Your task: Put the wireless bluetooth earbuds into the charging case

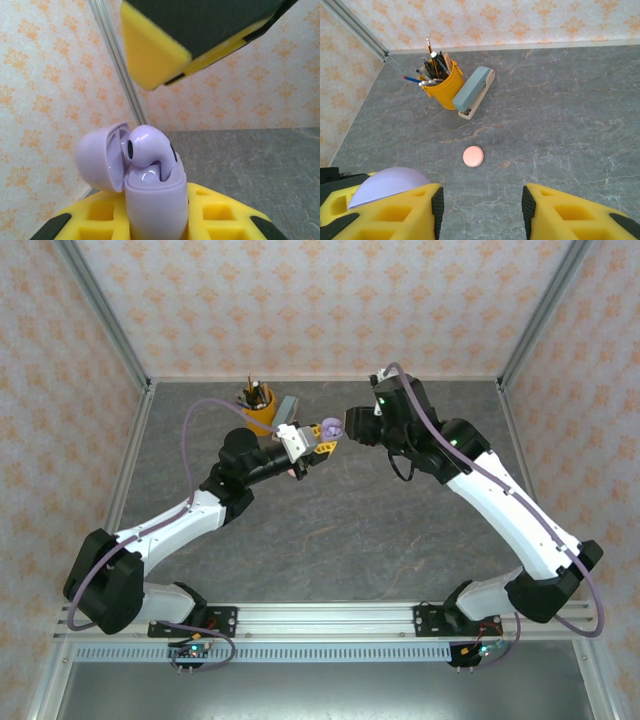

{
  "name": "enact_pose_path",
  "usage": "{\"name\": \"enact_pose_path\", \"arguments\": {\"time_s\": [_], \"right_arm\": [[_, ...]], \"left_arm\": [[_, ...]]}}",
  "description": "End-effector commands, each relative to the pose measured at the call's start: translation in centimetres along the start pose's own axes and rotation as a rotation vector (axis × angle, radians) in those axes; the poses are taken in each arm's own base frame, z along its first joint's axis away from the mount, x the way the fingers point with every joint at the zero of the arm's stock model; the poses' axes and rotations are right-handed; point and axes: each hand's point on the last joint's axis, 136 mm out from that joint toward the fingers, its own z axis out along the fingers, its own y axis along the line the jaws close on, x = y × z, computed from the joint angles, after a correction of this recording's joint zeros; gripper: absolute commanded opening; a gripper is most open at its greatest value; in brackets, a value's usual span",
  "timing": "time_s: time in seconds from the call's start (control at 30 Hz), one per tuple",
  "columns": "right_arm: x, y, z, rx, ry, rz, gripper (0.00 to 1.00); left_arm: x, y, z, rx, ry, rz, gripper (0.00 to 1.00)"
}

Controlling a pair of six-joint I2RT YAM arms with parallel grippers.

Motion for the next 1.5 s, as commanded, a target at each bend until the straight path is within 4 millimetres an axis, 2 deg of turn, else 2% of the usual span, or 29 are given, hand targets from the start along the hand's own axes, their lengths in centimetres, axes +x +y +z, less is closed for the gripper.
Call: {"name": "enact_pose_path", "arguments": {"time_s": [0.0,0.43,0.8,1.3,1.47], "right_arm": [[-0.4,-0.5,-0.9,0.019,-0.020,0.002,0.46],[1.6,1.4,1.6,-0.059,0.080,0.003,0.43],[2.7,2.6,1.9,-0.079,0.110,-0.026,0.41],[2.0,2.9,1.2,-0.105,0.076,-0.068,0.40],[1.1,1.8,0.3,-0.058,0.032,-0.062,0.40]], "left_arm": [[-1.4,0.5,-0.1,-0.027,-0.045,0.015,0.00],[-1.4,0.5,-0.1,-0.029,-0.044,0.017,0.00],[-1.2,0.6,0.2,-0.024,-0.043,0.011,0.00],[-1.0,0.6,0.2,-0.024,-0.042,0.005,0.00],[-1.0,0.5,0.2,-0.024,-0.041,0.005,0.00]]}}
